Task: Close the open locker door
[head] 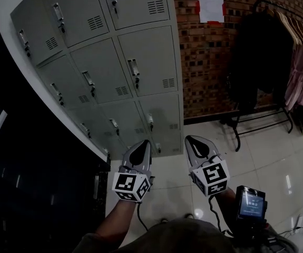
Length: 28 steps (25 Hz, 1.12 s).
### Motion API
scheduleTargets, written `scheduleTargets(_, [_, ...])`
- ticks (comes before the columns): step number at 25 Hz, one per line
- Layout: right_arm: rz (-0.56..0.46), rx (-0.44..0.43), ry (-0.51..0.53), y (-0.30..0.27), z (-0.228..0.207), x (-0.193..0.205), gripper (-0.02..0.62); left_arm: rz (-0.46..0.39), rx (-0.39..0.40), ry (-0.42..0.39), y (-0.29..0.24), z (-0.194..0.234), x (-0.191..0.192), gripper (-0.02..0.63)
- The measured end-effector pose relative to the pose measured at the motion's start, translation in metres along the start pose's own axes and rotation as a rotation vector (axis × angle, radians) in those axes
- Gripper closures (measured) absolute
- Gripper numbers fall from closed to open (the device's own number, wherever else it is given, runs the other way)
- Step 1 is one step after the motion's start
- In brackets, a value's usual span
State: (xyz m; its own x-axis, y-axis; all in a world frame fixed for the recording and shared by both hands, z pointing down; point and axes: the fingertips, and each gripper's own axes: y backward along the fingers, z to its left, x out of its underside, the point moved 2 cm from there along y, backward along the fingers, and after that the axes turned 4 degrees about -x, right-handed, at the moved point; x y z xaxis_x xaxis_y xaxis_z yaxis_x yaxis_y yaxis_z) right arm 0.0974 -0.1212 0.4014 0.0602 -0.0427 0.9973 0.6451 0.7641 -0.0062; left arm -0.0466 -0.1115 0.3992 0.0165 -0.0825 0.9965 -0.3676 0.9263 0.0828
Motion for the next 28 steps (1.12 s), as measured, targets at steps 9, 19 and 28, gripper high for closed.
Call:
scheduleTargets(9, [-0.002, 0.044, -0.006, 0.002, 0.037, -0.01, 0.595, -0.005, 0.045, 0.004, 0.026, 0.017, -0.006, 0.617])
scheduleTargets(19, [0.004, 0.076, -0.008, 0.008, 0.053, -0.011, 0.595, -0.012, 0.062, 0.023, 0.04, 0.02, -0.008, 0.617])
scheduleTargets(28, [0.007, 0.091, 0.003, 0.014, 0.053, -0.01, 0.595, -0.014, 0.068, 0.036, 0.044, 0.016, -0.005, 0.617])
